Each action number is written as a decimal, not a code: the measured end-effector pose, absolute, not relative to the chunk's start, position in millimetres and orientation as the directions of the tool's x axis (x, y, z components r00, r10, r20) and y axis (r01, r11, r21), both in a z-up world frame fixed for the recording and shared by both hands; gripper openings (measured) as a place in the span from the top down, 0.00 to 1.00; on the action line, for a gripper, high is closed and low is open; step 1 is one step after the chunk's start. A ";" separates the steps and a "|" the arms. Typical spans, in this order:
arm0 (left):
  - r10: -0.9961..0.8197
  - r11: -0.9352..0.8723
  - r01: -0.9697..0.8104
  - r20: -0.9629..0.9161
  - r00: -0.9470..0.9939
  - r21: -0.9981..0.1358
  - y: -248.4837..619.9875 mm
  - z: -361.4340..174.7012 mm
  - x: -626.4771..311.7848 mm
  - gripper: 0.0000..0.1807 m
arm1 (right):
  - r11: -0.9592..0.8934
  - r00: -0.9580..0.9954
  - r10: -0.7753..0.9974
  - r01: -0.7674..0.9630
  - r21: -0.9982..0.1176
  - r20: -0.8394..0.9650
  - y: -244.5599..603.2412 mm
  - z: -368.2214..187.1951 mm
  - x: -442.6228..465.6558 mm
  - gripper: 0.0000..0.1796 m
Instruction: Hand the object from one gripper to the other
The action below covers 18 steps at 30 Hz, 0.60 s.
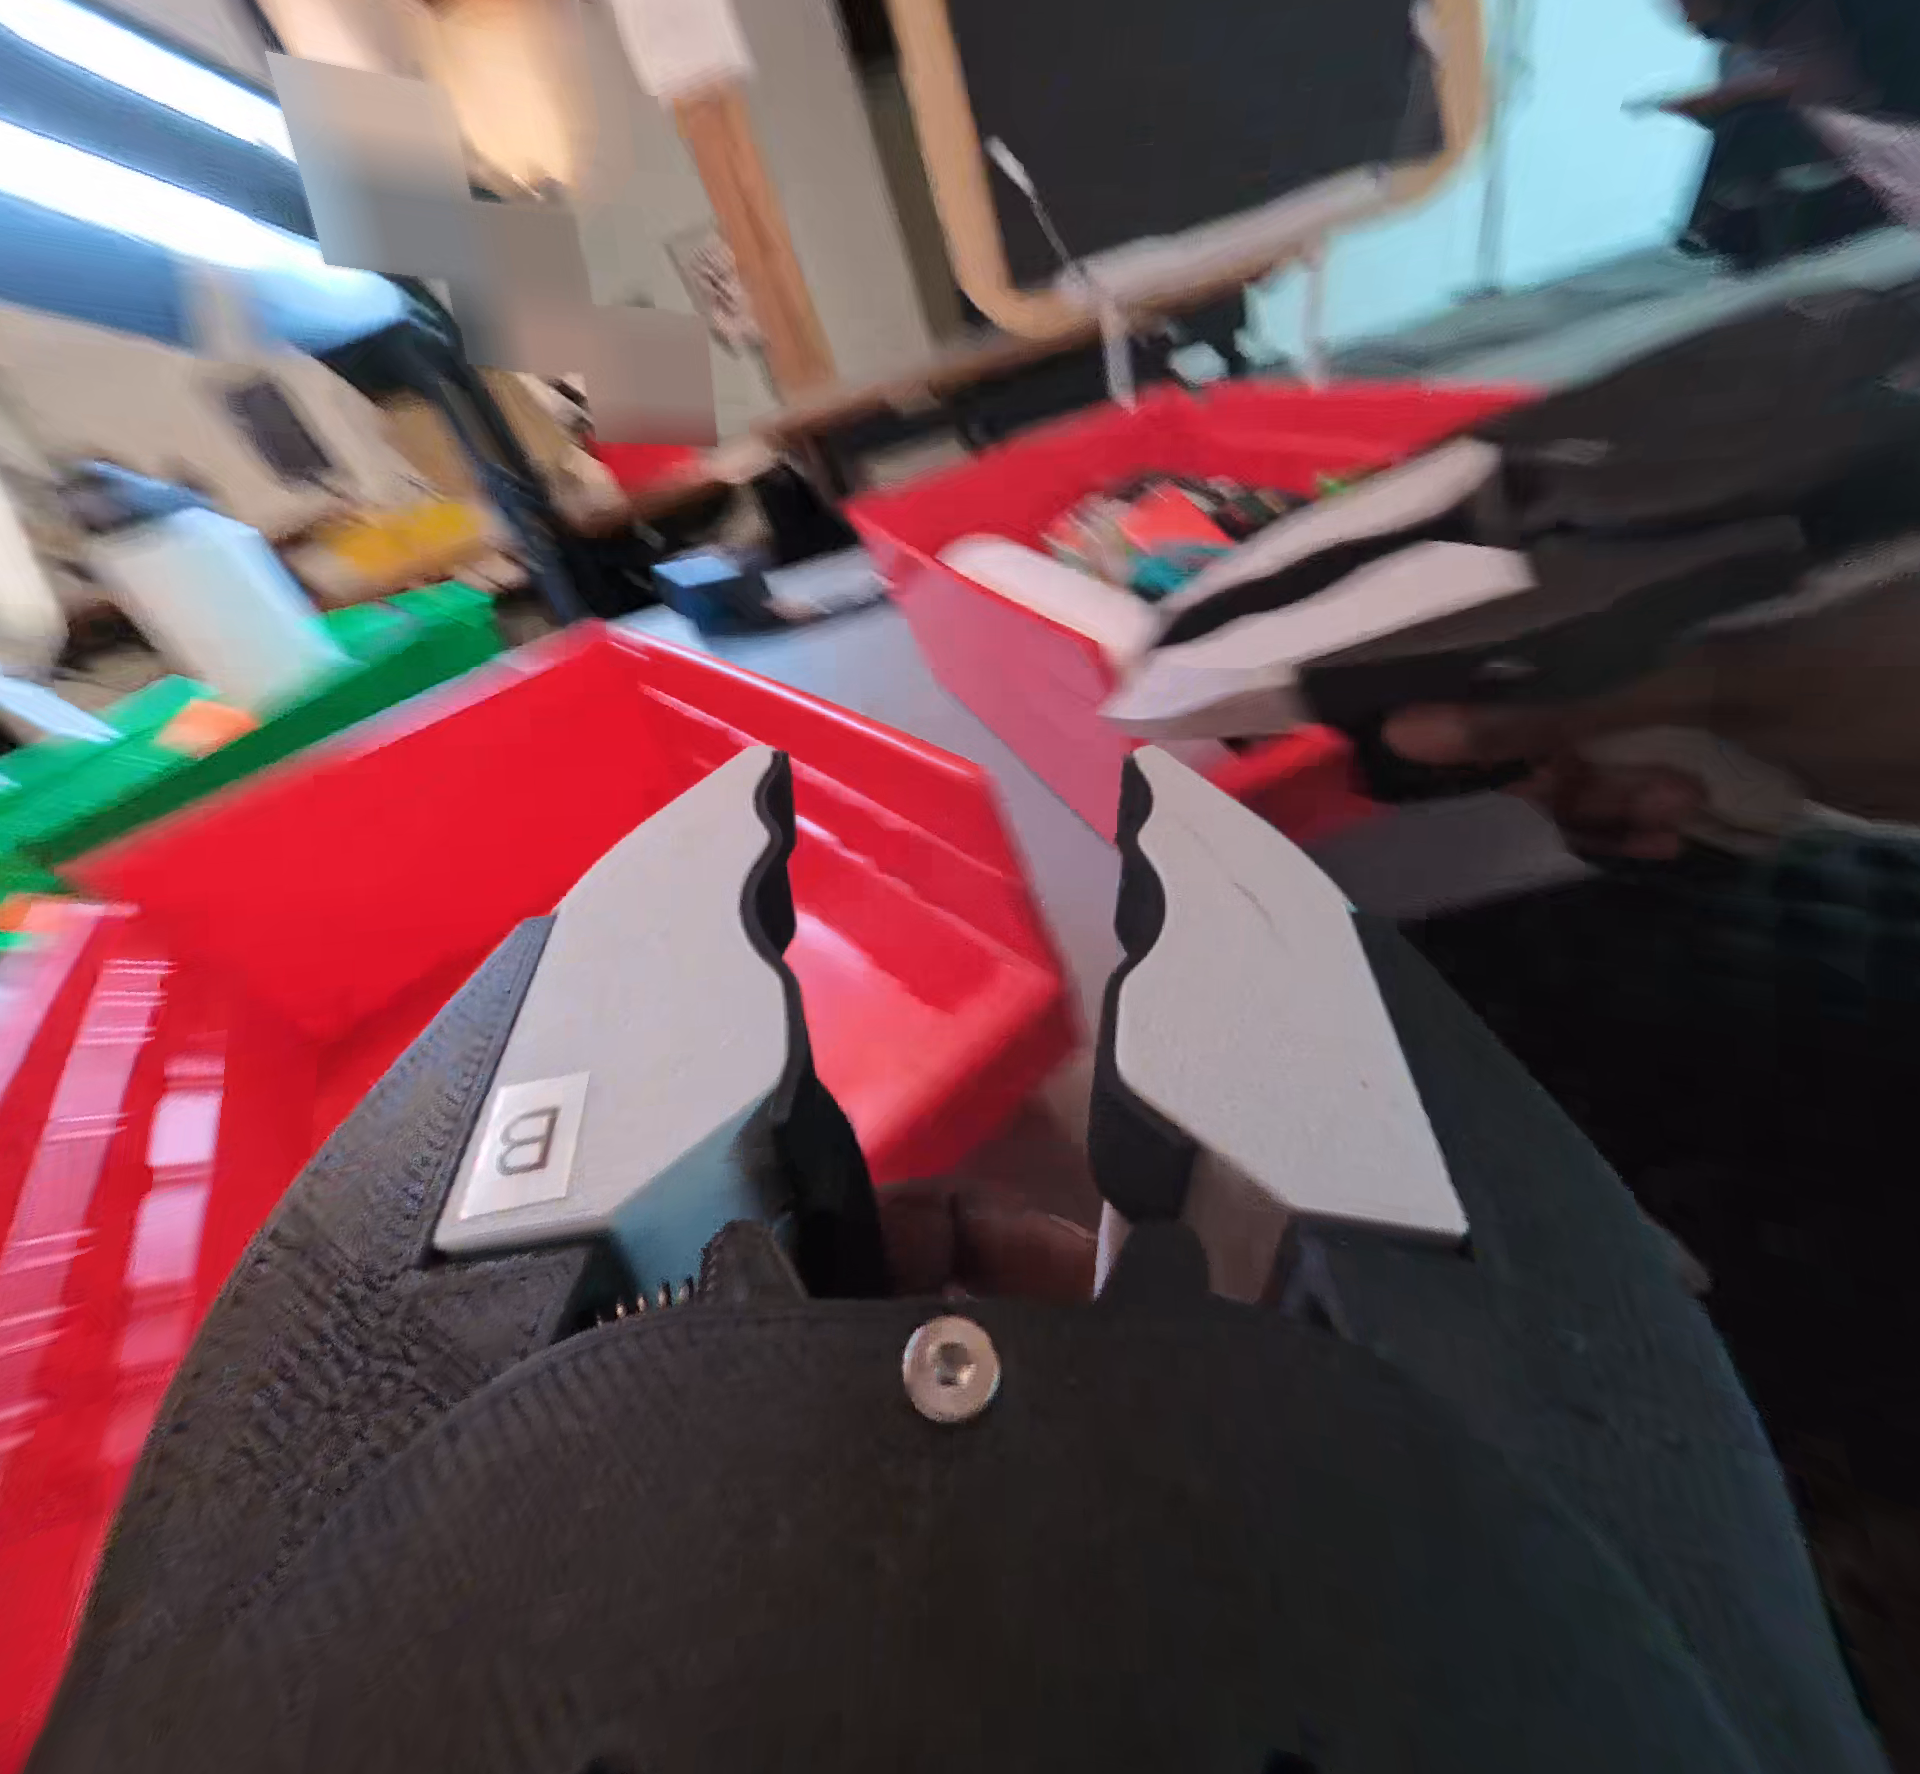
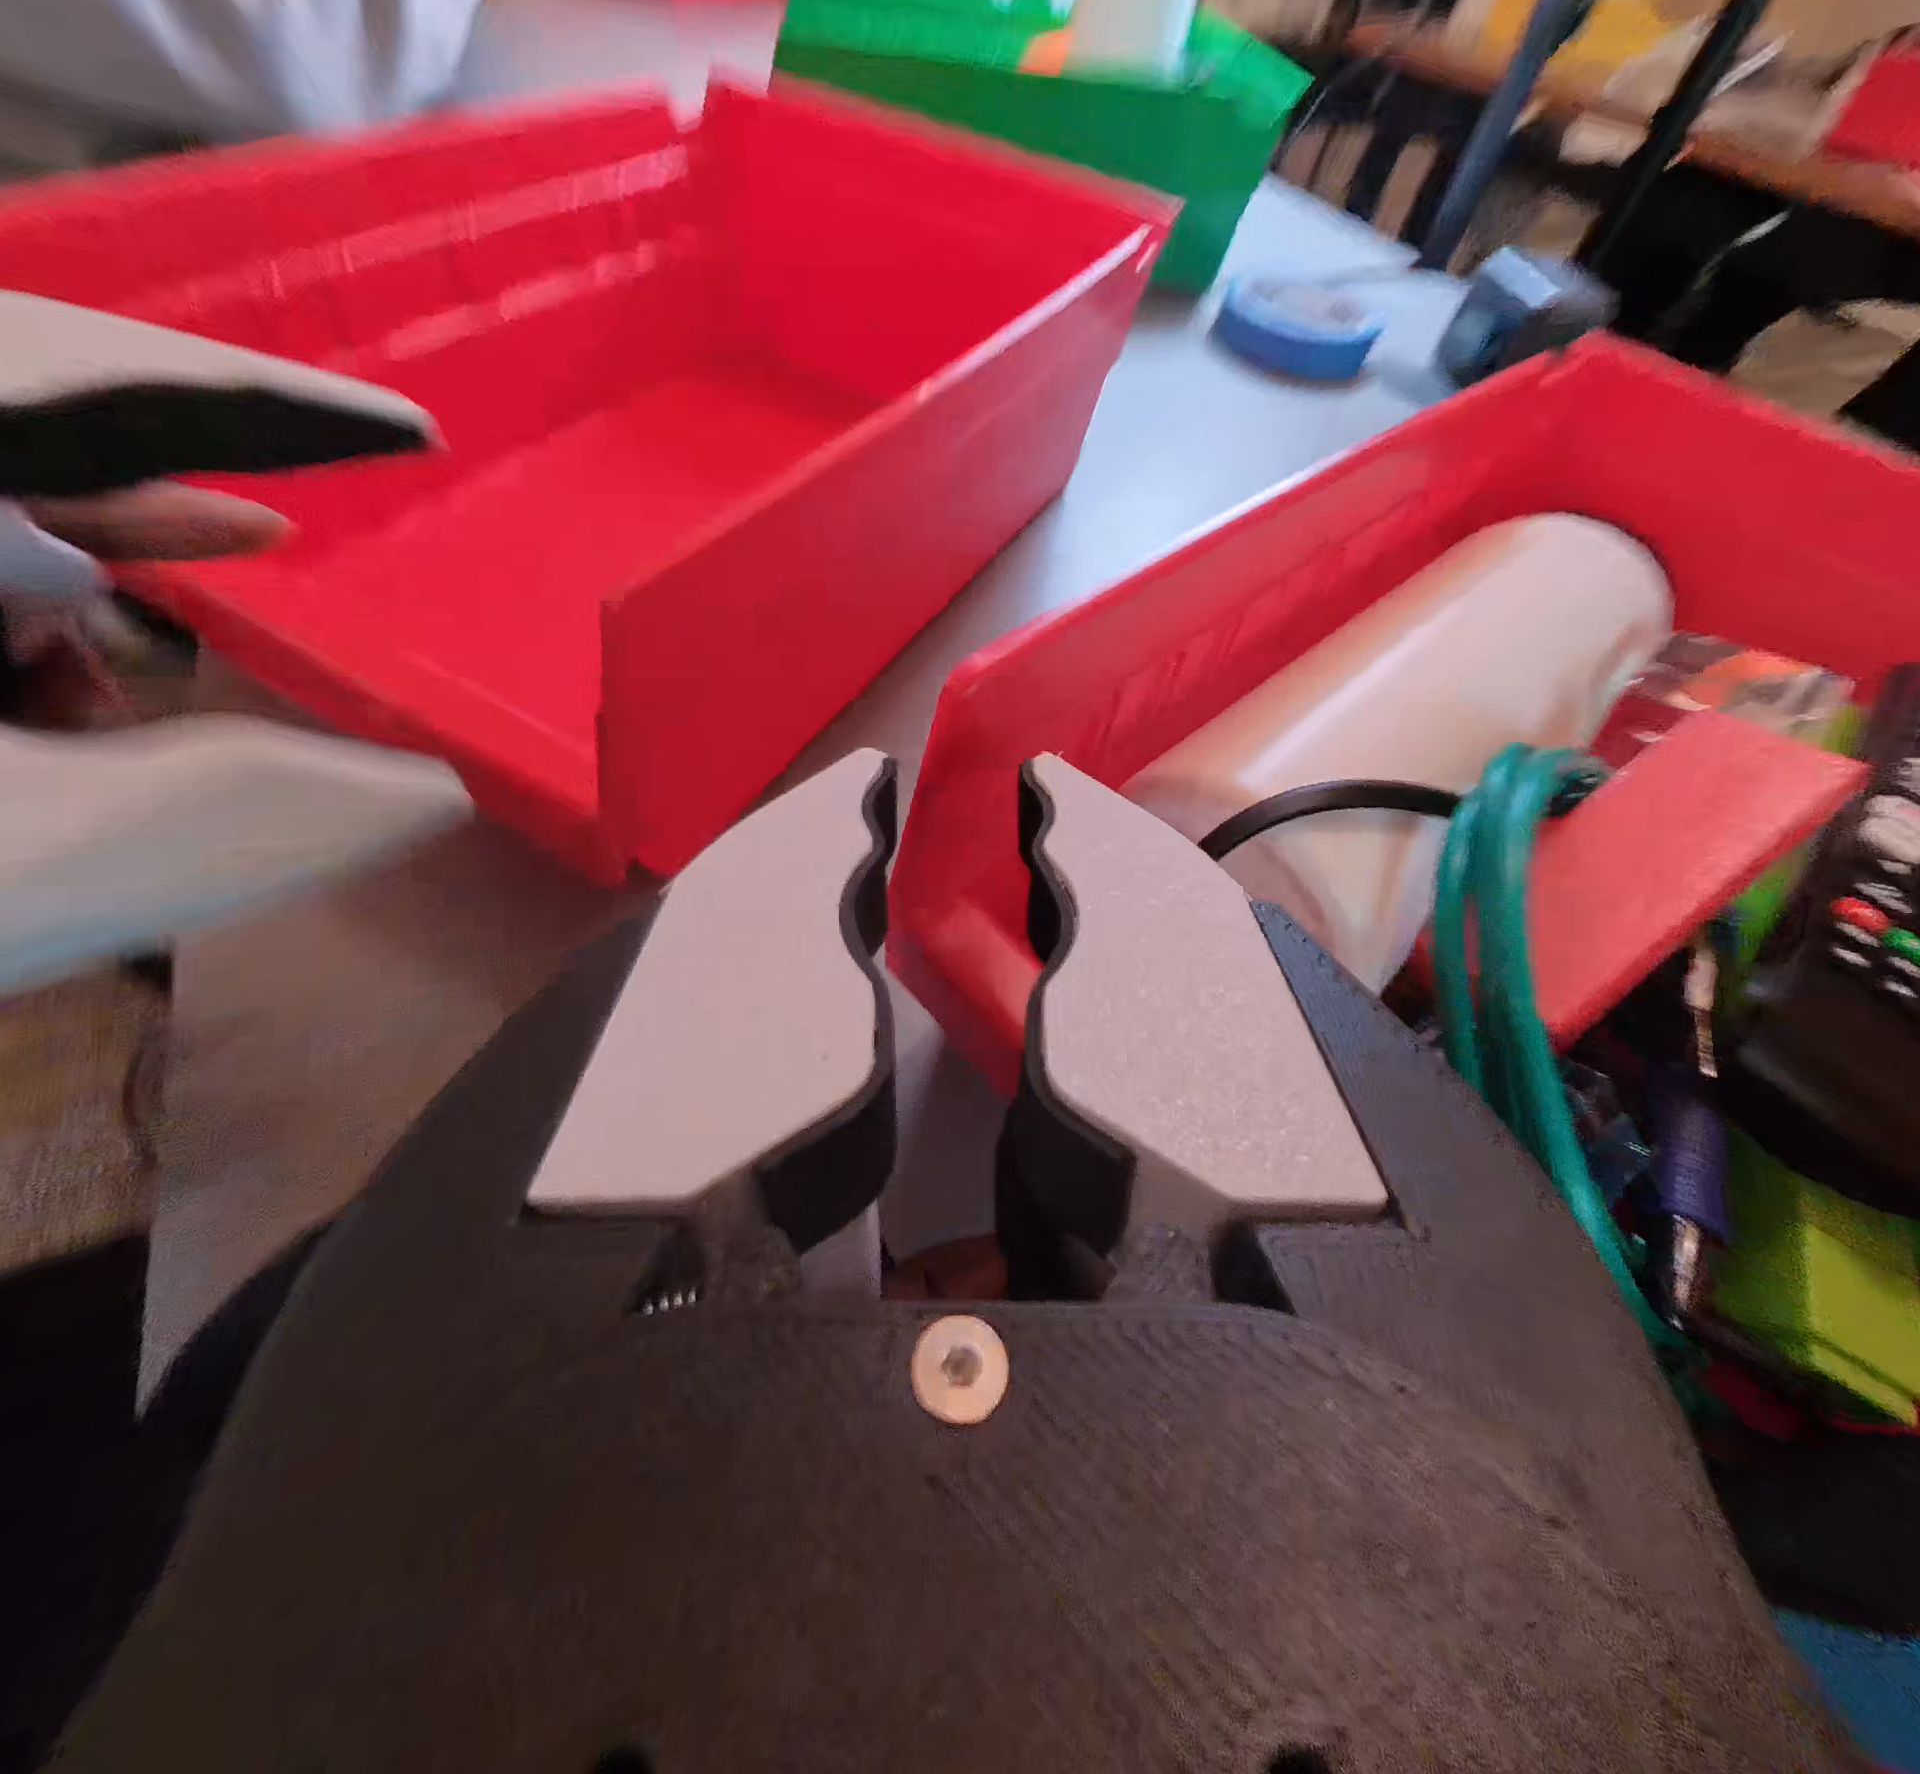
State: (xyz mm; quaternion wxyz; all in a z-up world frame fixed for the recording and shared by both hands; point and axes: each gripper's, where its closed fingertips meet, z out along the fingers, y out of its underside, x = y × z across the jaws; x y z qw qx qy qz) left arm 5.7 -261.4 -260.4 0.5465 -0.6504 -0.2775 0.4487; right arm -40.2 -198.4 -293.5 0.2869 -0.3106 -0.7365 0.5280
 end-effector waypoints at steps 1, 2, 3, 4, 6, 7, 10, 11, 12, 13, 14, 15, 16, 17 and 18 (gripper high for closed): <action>0.889 -0.248 -0.203 -0.305 0.340 -0.947 -284.6 -239.9 5.1 0.65 | 0.163 -0.628 0.776 0.099 -0.982 0.065 -196.1 -277.3 -36.6 0.85; 0.925 -0.253 -0.266 -0.314 0.216 -0.930 -312.3 -220.6 4.4 0.59 | 0.062 -0.631 0.775 0.025 -0.998 0.032 -196.0 -258.0 -29.8 0.81; 0.942 -0.279 -0.312 -0.322 0.096 -0.908 -340.4 -205.4 3.7 0.51 | -0.037 -0.635 0.773 -0.046 -0.998 0.000 -195.8 -239.4 -22.0 0.75; 0.945 -0.313 -0.314 -0.328 -0.007 -0.897 -368.0 -198.3 1.0 0.44 | -0.115 -0.635 0.772 -0.099 -0.988 -0.026 -196.1 -224.9 -14.7 0.72; 0.944 -0.327 -0.180 -0.312 -0.104 -0.928 -415.1 -210.7 -13.0 0.30 | -0.176 -0.646 0.761 -0.125 -0.976 -0.055 -206.6 -214.7 -3.2 0.66; 0.951 -0.299 -0.074 -0.291 -0.105 -0.951 -431.7 -225.9 -20.2 0.26 | -0.156 -0.661 0.749 -0.107 -0.982 -0.047 -218.1 -219.4 0.9 0.62; 0.963 -0.249 0.094 -0.257 -0.078 -0.964 -458.6 -260.6 -29.9 0.26 | 0.061 -0.669 0.740 -0.040 -0.997 0.072 -250.8 -260.6 -1.3 0.51; 0.964 -0.250 0.104 -0.257 -0.063 -0.963 -461.9 -266.6 -30.8 0.26 | 0.130 -0.668 0.736 -0.020 -0.991 0.110 -257.0 -274.7 -4.8 0.48; 0.967 -0.249 0.122 -0.254 -0.030 -0.961 -462.0 -273.5 -31.6 0.26 | 0.172 -0.649 0.750 0.012 -0.985 0.123 -258.1 -282.5 -9.9 0.50; 0.972 -0.231 0.145 -0.235 -0.013 -0.962 -463.6 -280.4 -32.8 0.26 | 0.196 -0.624 0.772 0.049 -0.979 0.123 -256.7 -286.2 -15.6 0.55; 0.982 -0.186 0.155 -0.187 0.007 -0.970 -463.4 -286.0 -34.7 0.28 | 0.212 -0.606 0.786 0.084 -0.974 0.119 -255.8 -290.4 -20.4 0.60; 0.992 -0.121 0.155 -0.115 0.043 -0.980 -459.1 -291.7 -37.3 0.31 | 0.232 -0.599 0.793 0.122 -0.965 0.115 -255.8 -296.5 -24.2 0.64; 0.995 -0.048 0.167 -0.034 0.089 -0.985 -452.4 -299.7 -40.1 0.34 | 0.255 -0.600 0.792 0.158 -0.954 0.112 -256.8 -302.8 -26.7 0.64; 0.991 0.019 0.187 0.044 0.129 -0.982 -445.9 -308.3 -43.0 0.37 | 0.279 -0.604 0.789 0.186 -0.942 0.114 -258.3 -308.2 -28.4 0.63; 0.981 0.070 0.198 0.104 0.165 -0.978 -439.3 -315.1 -45.6 0.39 | 0.299 -0.604 0.788 0.207 -0.931 0.119 -259.2 -312.2 -30.0 0.62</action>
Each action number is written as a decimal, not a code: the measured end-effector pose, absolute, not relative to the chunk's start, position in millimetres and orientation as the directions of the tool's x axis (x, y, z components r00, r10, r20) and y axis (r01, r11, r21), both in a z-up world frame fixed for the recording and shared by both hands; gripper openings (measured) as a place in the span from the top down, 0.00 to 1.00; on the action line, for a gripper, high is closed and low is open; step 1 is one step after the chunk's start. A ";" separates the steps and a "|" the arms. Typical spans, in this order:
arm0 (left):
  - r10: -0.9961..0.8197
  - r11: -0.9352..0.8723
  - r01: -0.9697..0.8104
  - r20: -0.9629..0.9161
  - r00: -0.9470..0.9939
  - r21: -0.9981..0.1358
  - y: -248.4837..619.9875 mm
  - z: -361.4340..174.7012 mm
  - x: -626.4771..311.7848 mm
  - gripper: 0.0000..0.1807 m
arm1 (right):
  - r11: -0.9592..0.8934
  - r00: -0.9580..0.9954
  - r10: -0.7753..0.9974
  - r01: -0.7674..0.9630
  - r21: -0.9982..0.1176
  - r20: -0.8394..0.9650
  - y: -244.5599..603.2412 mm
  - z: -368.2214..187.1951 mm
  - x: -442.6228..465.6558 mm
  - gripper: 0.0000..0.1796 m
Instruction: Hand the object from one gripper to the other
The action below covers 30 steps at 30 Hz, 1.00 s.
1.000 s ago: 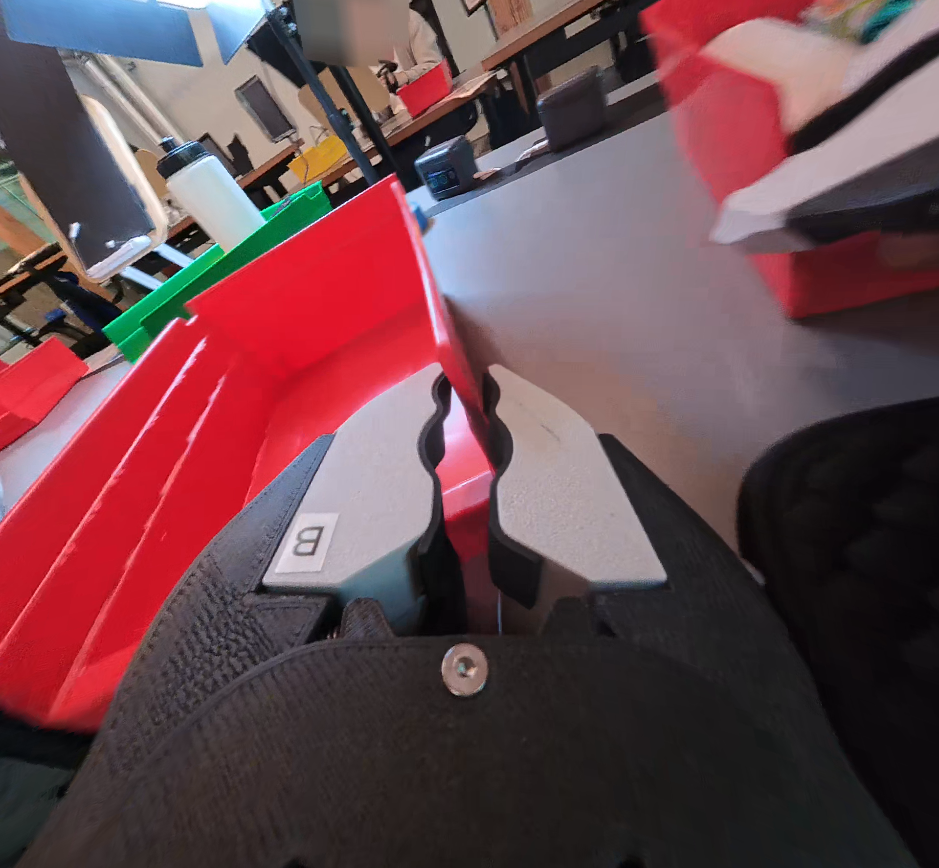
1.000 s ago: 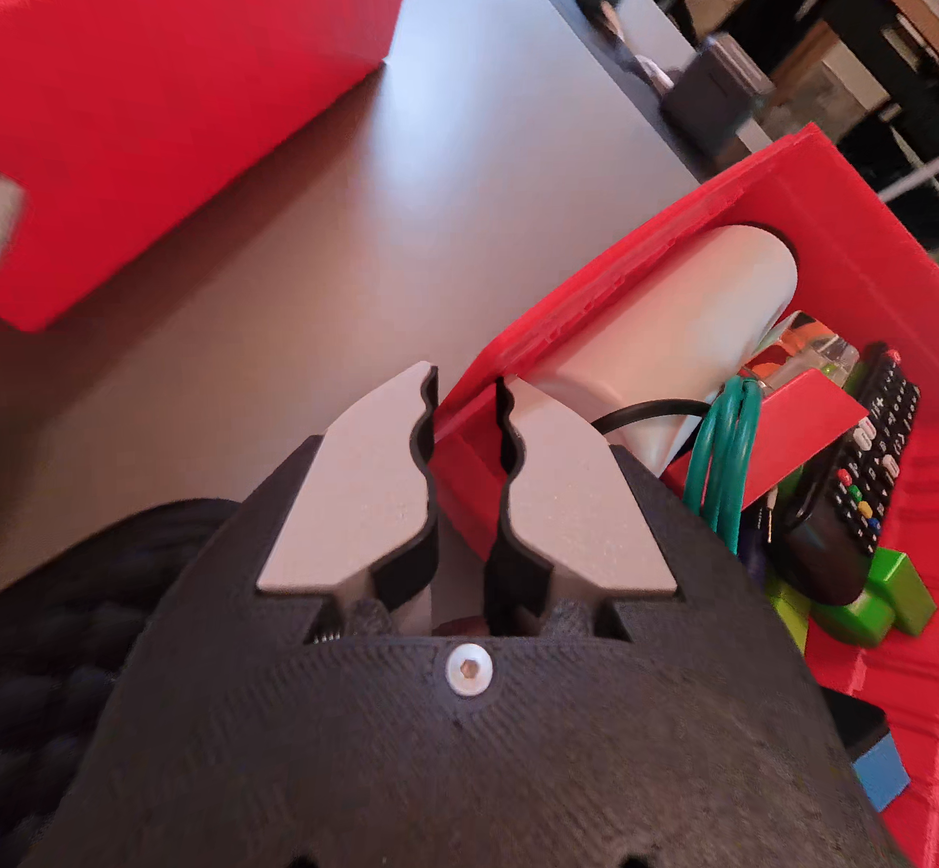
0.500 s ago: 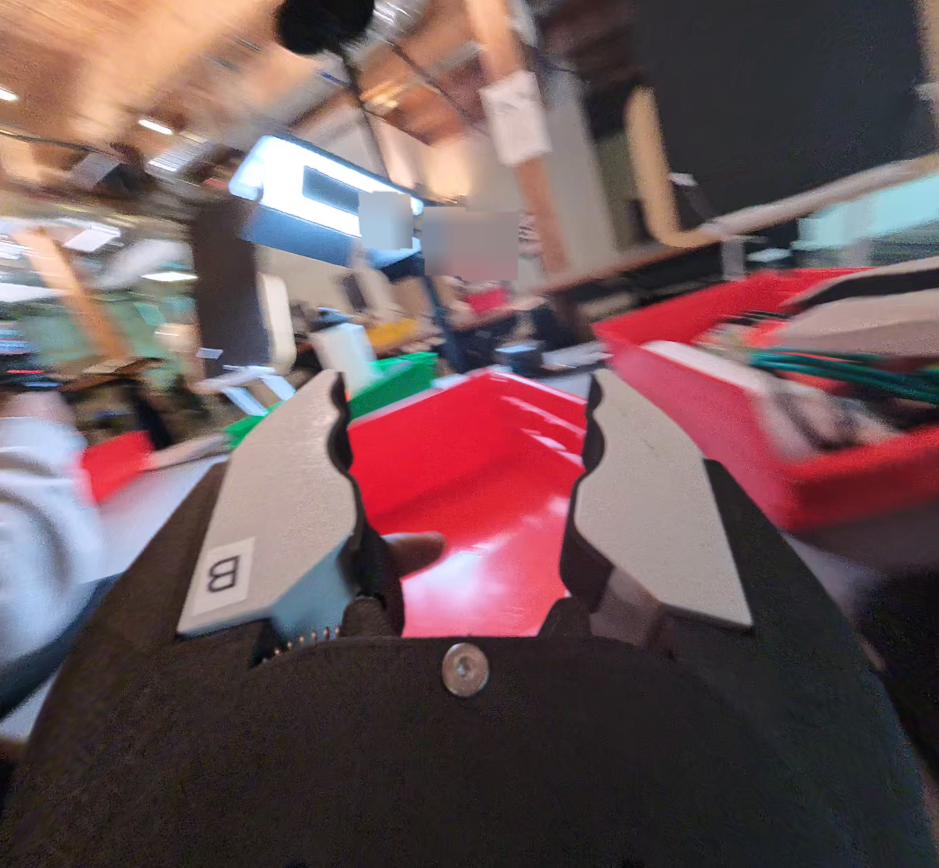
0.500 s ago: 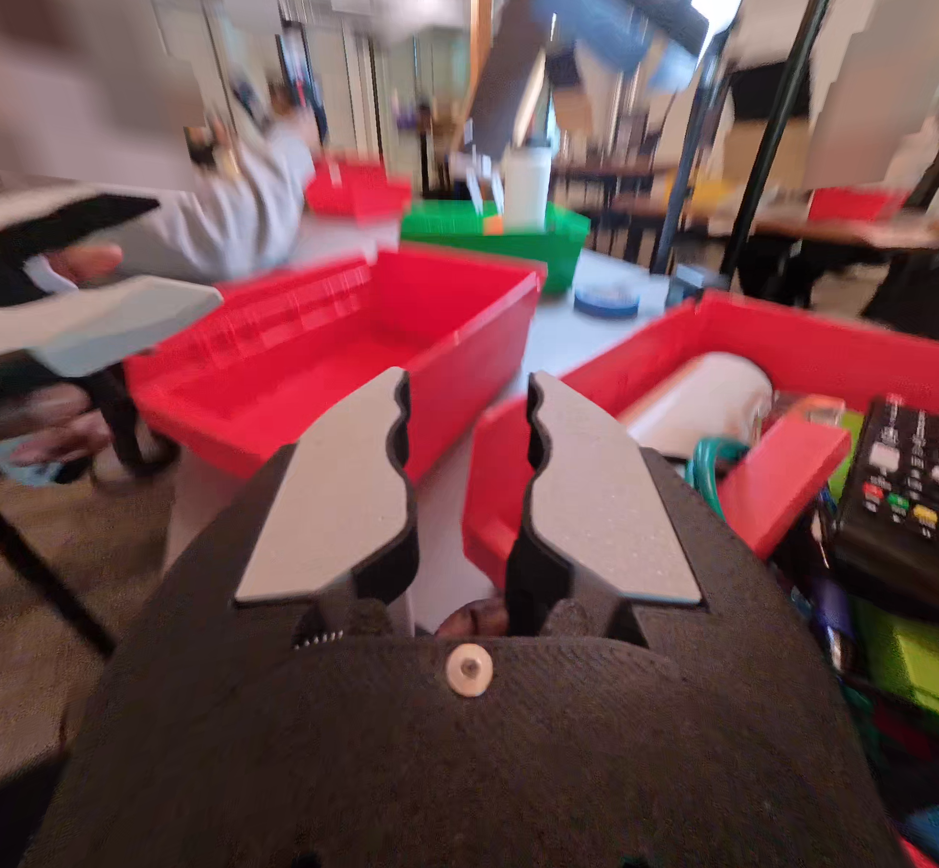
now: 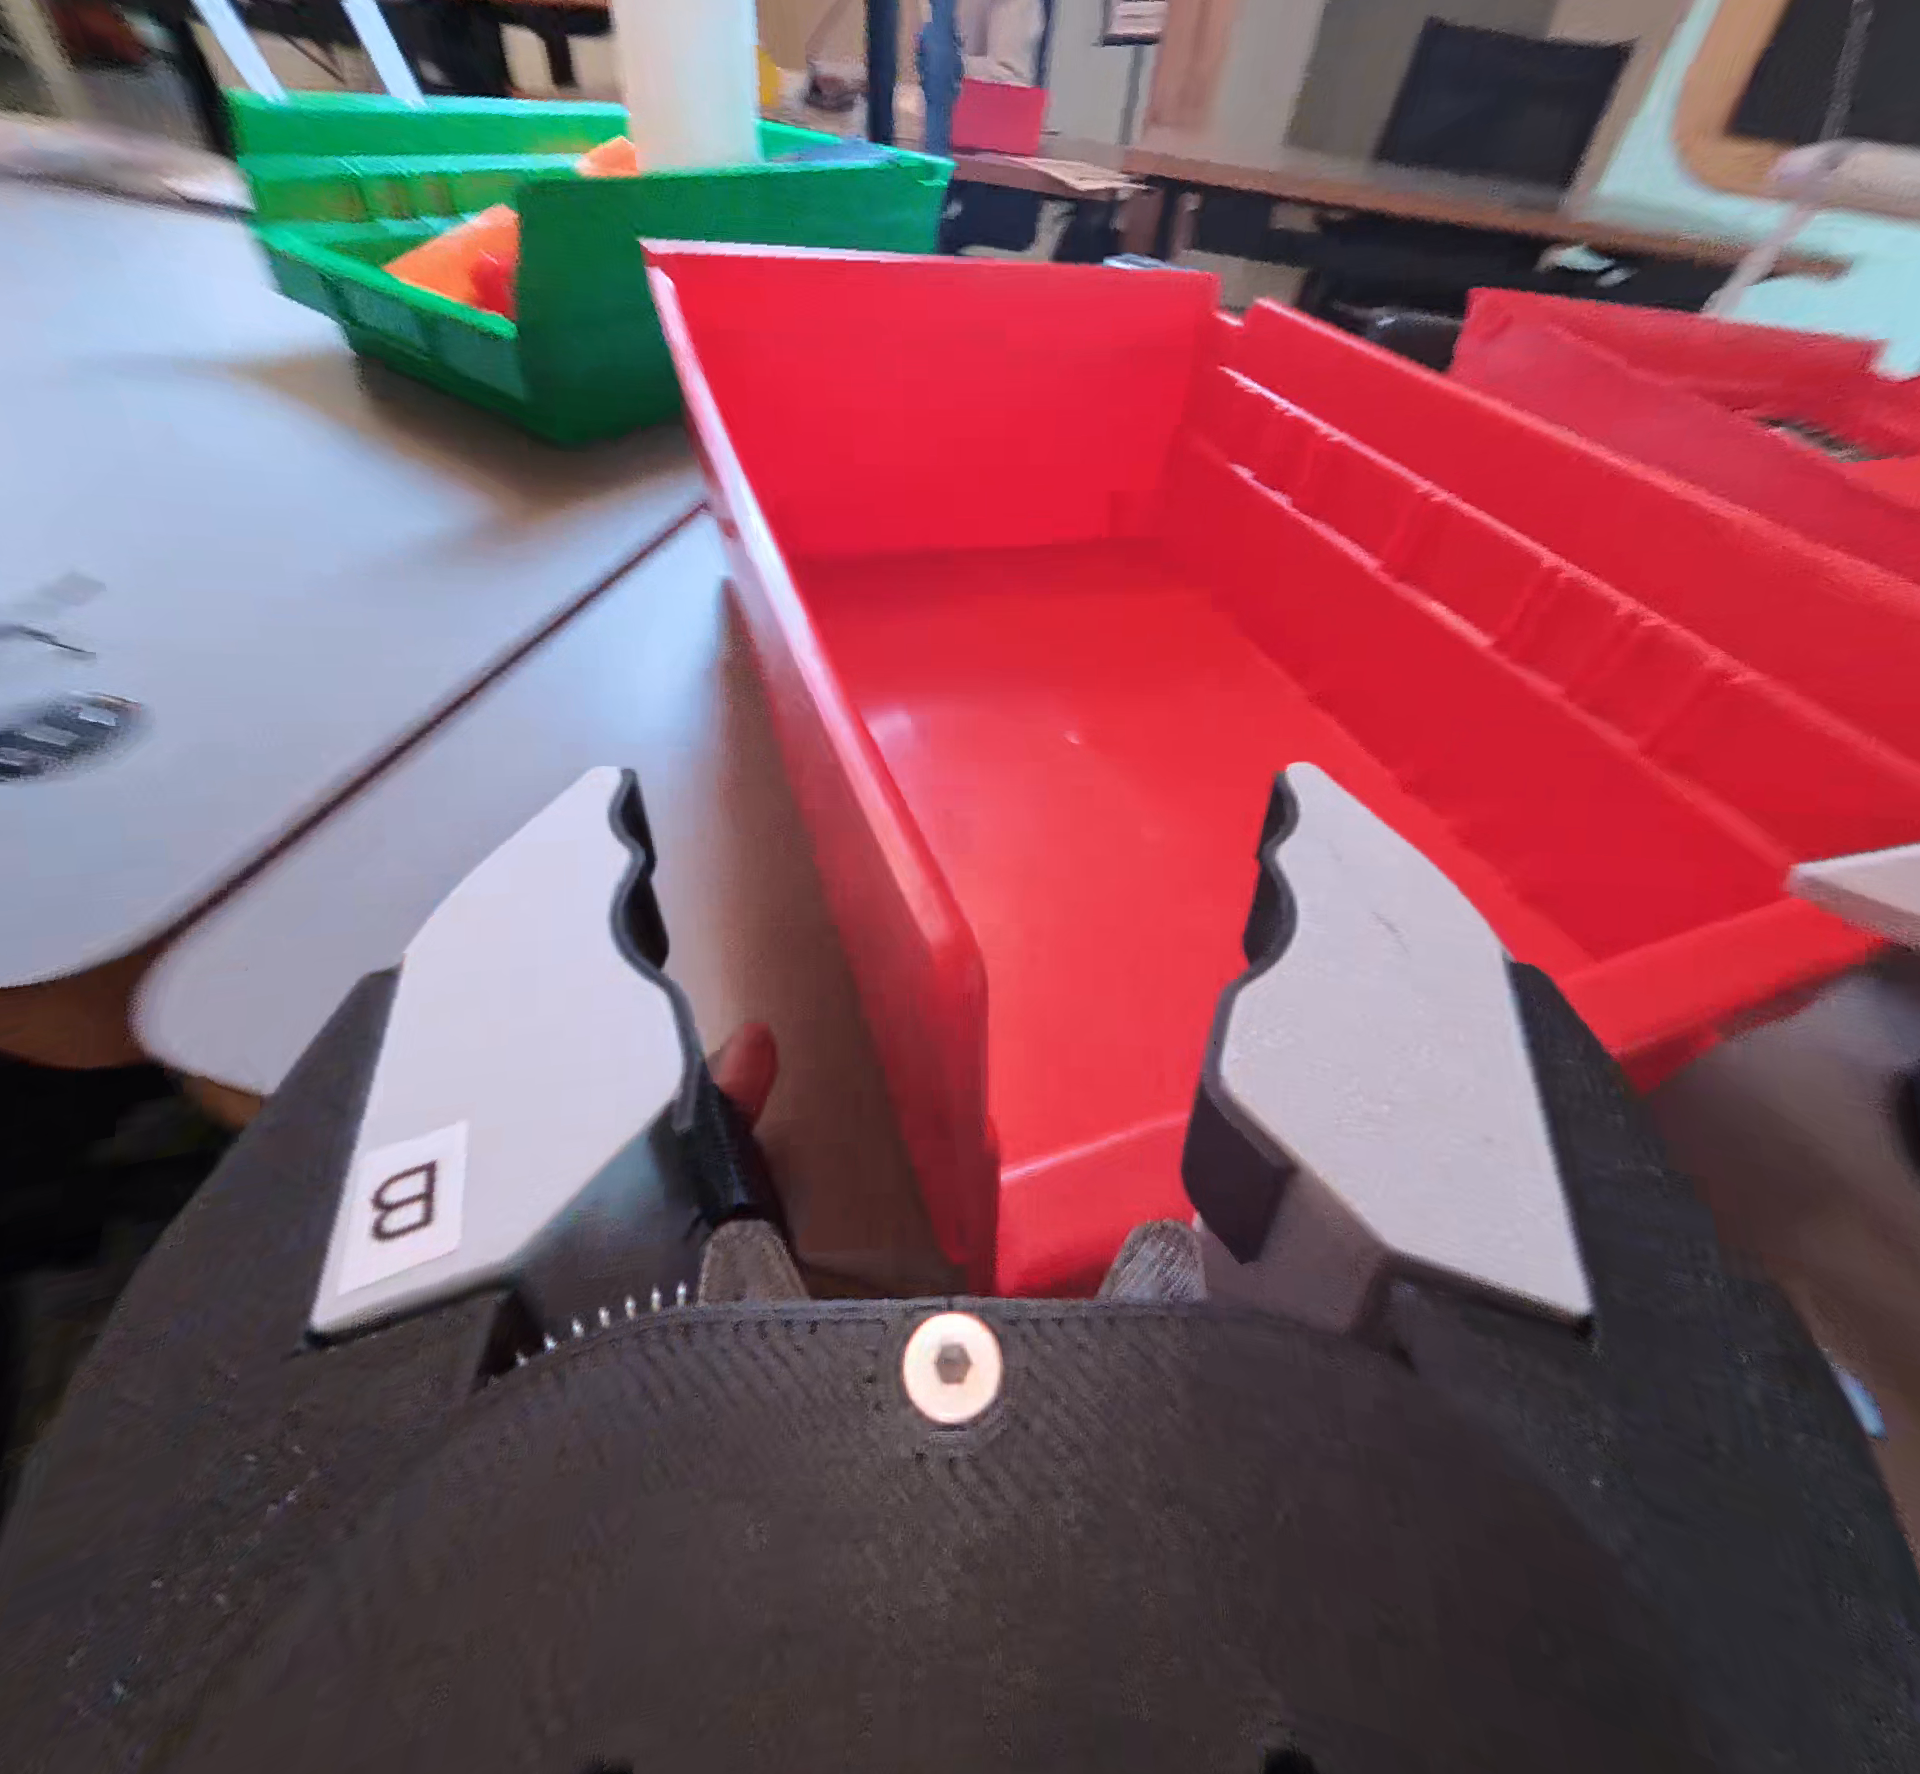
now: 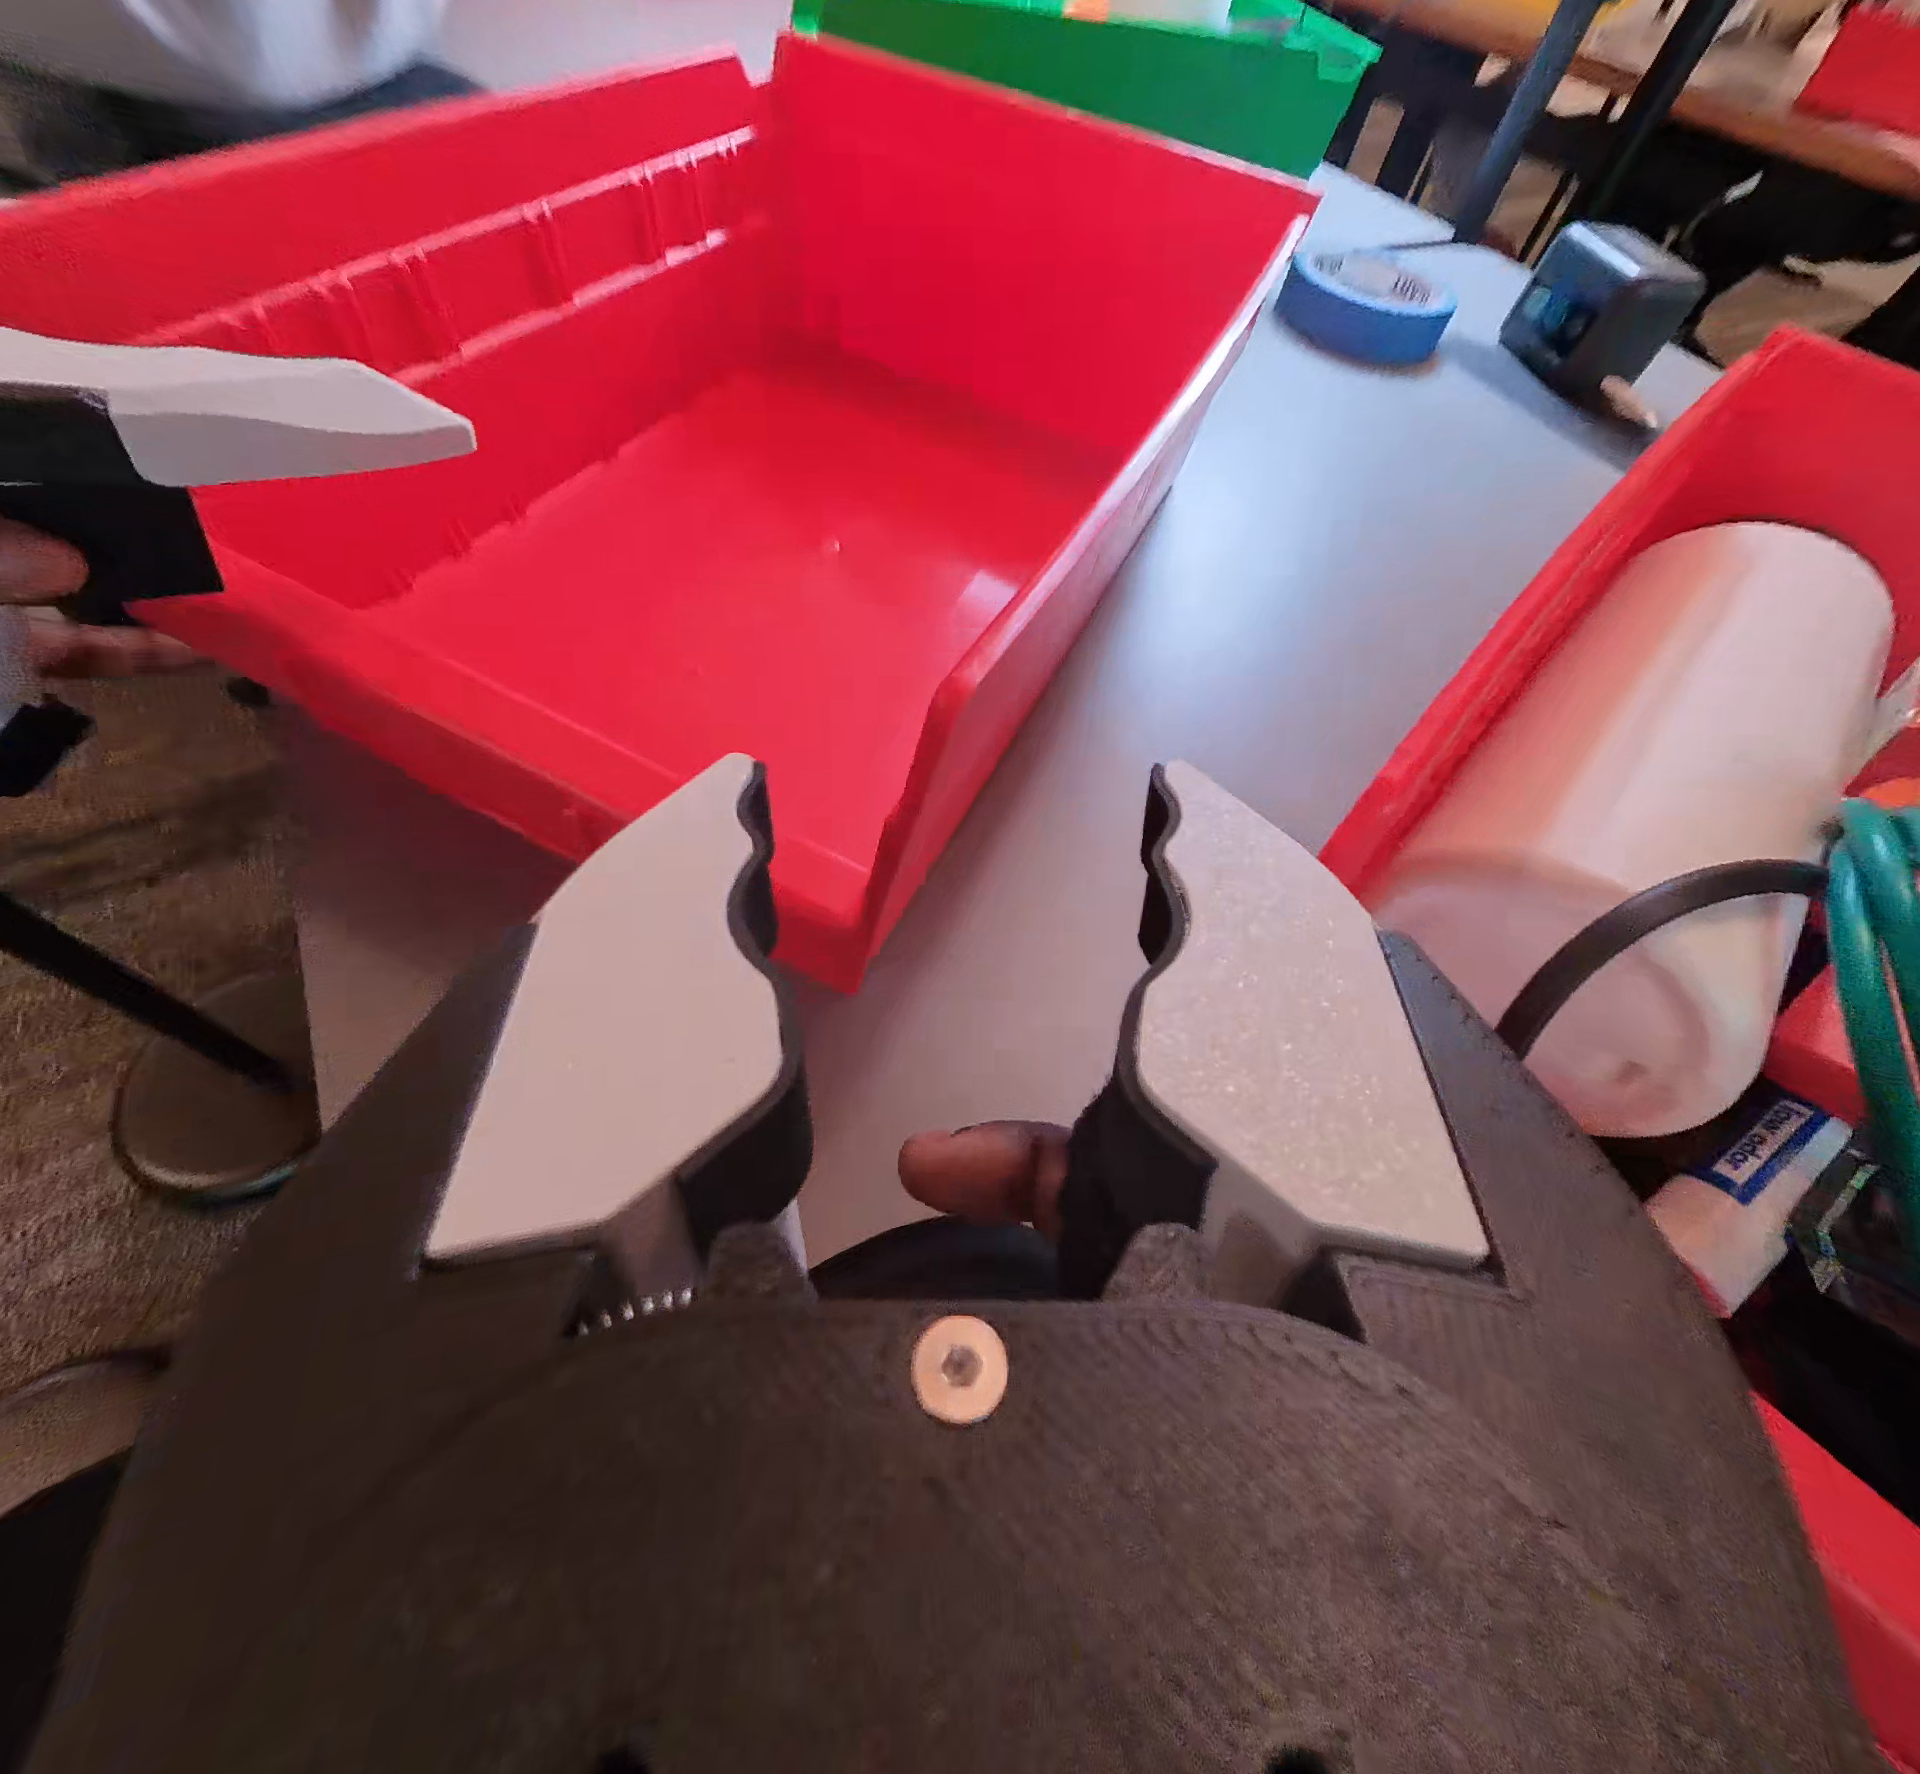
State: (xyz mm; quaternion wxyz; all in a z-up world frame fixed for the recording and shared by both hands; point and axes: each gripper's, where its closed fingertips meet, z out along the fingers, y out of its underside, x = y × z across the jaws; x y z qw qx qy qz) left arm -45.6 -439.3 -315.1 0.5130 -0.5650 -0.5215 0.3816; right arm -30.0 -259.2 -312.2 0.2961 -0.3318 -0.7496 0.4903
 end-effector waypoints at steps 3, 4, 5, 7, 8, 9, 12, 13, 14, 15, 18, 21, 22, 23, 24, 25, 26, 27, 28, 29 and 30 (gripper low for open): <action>0.963 0.154 0.080 0.168 0.212 -0.985 -434.3 -303.2 -46.4 0.54 | 0.345 -0.596 0.792 0.263 -0.901 0.129 -260.1 -322.9 -35.3 0.67; 0.963 0.144 0.040 0.150 0.224 -0.989 -433.1 -298.4 -45.0 0.61 | 0.359 -0.589 0.798 0.289 -0.887 0.131 -259.3 -327.2 -37.8 0.74; 0.966 0.134 0.014 0.134 0.222 -0.991 -432.9 -295.9 -43.8 0.65 | 0.375 -0.593 0.795 0.313 -0.873 0.129 -260.5 -331.5 -39.2 0.82; 0.977 0.155 0.031 0.158 0.142 -0.987 -441.7 -299.3 -44.2 0.78 | 0.386 -0.582 0.802 0.326 -0.863 0.139 -260.6 -333.3 -43.2 0.94; 0.986 0.126 0.033 0.129 0.108 -0.991 -443.8 -299.8 -43.9 0.80 | 0.402 -0.574 0.801 0.307 -0.862 0.169 -260.7 -332.1 -44.8 0.95; 0.996 0.080 0.037 0.081 0.046 -0.996 -448.1 -299.8 -43.3 0.85 | 0.430 -0.570 0.794 0.281 -0.858 0.212 -261.3 -331.4 -44.7 0.95; 0.991 -0.027 0.006 -0.028 -0.134 -1.000 -460.1 -290.1 -35.8 0.96 | 0.505 -0.522 0.762 0.107 -0.857 0.384 -263.4 -315.7 -39.1 0.96; 0.990 -0.008 -0.061 0.000 -0.140 -0.998 -460.5 -279.0 -31.0 0.97 | 0.513 -0.492 0.756 0.034 -0.857 0.433 -263.1 -306.0 -36.8 0.96; 0.991 0.015 -0.142 0.033 -0.130 -0.990 -459.5 -265.2 -24.4 0.96 | 0.505 -0.466 0.755 -0.038 -0.862 0.462 -262.4 -294.2 -33.7 0.96; 0.990 0.002 -0.227 0.034 -0.139 -0.974 -458.4 -249.6 -15.7 0.96 | 0.485 -0.442 0.757 -0.111 -0.867 0.481 -261.6 -280.3 -29.2 0.96; 0.983 -0.067 -0.513 0.033 -0.182 -0.856 -445.8 -196.9 21.2 0.97 | 0.428 -0.319 0.785 -0.342 -0.837 0.532 -250.9 -233.6 -12.3 0.96; 0.977 -0.120 -0.721 0.046 -0.207 -0.682 -425.2 -154.0 58.4 0.98 | 0.370 -0.197 0.819 -0.536 -0.759 0.538 -231.3 -191.2 11.6 0.96; 0.978 -0.118 -0.762 0.057 -0.199 -0.637 -417.5 -143.6 67.1 0.98 | 0.353 -0.166 0.831 -0.578 -0.735 0.530 -223.2 -179.4 19.8 0.96; 0.981 -0.102 -0.791 0.068 -0.179 -0.603 -409.1 -134.8 73.6 0.98 | 0.340 -0.139 0.842 -0.612 -0.714 0.520 -214.4 -168.7 27.6 0.96; 0.986 -0.079 -0.812 0.075 -0.149 -0.578 -400.1 -127.2 77.6 0.98 | 0.334 -0.114 0.852 -0.634 -0.697 0.511 -204.9 -159.7 34.3 0.96; 0.990 -0.053 -0.826 0.080 -0.117 -0.561 -390.4 -120.7 79.8 0.98 | 0.335 -0.088 0.859 -0.648 -0.684 0.504 -194.6 -152.1 39.9 0.96; 0.993 -0.029 -0.834 0.082 -0.088 -0.552 -380.3 -115.2 80.3 0.98 | 0.340 -0.062 0.866 -0.654 -0.676 0.496 -184.0 -146.0 44.6 0.96; 0.995 -0.003 -0.838 0.081 -0.056 -0.545 -369.8 -110.5 79.7 0.98 | 0.347 -0.035 0.872 -0.657 -0.669 0.488 -172.9 -140.9 48.9 0.96; 0.997 0.029 -0.840 0.080 -0.017 -0.542 -358.5 -106.4 78.1 0.98 | 0.358 -0.005 0.878 -0.659 -0.662 0.479 -161.3 -136.7 53.1 0.96; 0.997 0.061 -0.839 0.079 0.022 -0.540 -346.6 -102.6 76.2 0.98 | 0.370 0.027 0.882 -0.658 -0.656 0.470 -149.0 -133.1 57.1 0.96; 0.996 0.090 -0.838 0.074 0.059 -0.538 -333.8 -99.1 74.3 0.97 | 0.383 0.061 0.886 -0.656 -0.650 0.460 -136.1 -129.7 61.5 0.96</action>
